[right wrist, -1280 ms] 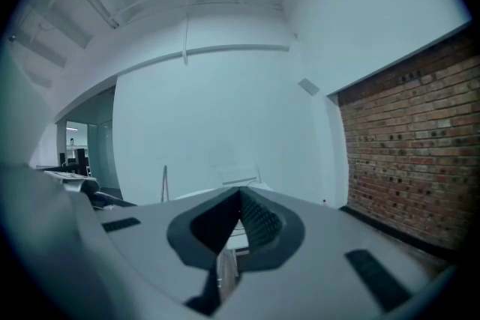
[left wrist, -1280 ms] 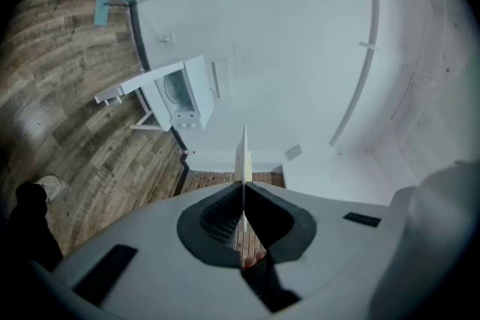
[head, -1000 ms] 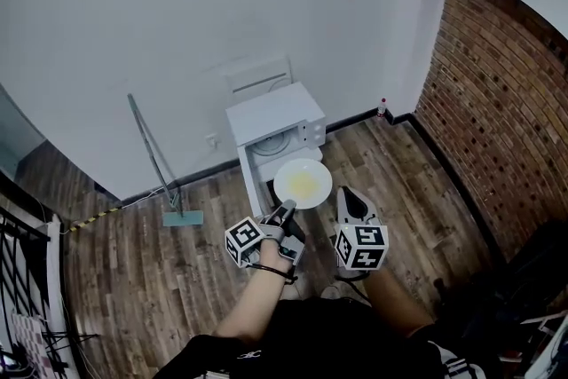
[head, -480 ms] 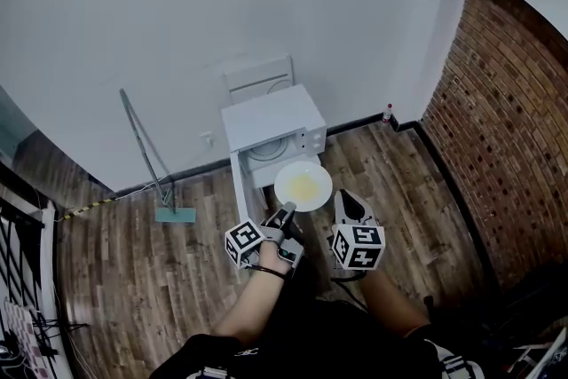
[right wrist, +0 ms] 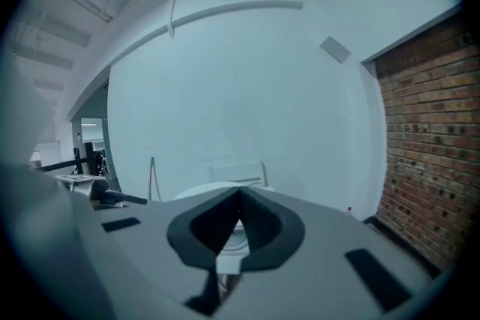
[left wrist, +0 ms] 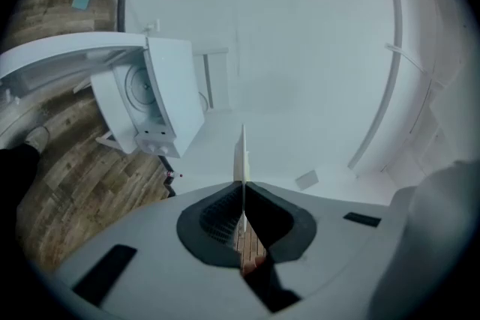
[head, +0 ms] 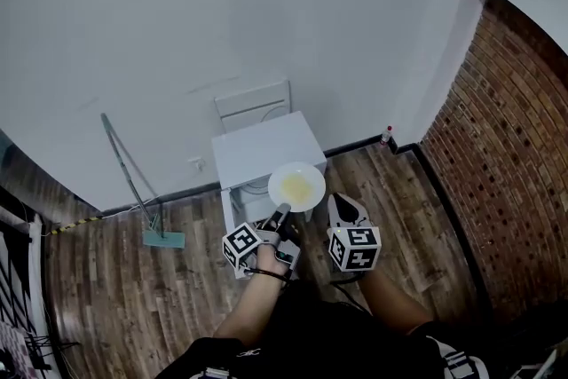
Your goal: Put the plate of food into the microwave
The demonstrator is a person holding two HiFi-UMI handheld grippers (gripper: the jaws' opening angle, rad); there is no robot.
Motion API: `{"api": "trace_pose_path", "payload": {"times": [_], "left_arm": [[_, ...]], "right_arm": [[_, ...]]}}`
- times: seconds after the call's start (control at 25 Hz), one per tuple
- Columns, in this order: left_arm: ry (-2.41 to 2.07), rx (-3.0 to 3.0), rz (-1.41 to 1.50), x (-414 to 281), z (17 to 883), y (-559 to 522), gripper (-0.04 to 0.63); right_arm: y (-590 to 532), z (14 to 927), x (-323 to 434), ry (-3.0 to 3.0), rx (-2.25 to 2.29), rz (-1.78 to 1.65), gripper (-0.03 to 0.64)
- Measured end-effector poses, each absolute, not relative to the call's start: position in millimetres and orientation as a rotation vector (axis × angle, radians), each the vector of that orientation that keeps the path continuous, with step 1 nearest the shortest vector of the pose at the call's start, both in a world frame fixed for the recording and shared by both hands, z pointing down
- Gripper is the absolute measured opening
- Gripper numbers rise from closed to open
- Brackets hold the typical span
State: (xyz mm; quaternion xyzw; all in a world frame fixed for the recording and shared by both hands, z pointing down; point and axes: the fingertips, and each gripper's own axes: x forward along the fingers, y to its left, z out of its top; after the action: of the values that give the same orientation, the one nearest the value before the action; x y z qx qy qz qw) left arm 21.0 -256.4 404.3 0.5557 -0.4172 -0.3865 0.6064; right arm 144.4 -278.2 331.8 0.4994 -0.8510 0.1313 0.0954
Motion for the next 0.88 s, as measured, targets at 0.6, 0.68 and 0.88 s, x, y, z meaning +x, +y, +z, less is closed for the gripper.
{"api": "trace_pose_path", "payload": {"times": [0.6, 0.68, 0.88], "left_arm": [[-1.033, 1.262, -0.958, -39, 403, -379, 0.009], [-1.069, 1.237, -0.984, -45, 408, -382, 0.009], [-1.162, 1.179, -1.092, -57, 410, -384, 0.009]], "right_arm": [[-421, 338, 71, -2.568, 1.323, 0.403, 0.005], [-430, 341, 64, -2.590, 1.260, 0.398, 0.005], [-456, 345, 43, -2.641, 1.053, 0.365, 0.005]]}}
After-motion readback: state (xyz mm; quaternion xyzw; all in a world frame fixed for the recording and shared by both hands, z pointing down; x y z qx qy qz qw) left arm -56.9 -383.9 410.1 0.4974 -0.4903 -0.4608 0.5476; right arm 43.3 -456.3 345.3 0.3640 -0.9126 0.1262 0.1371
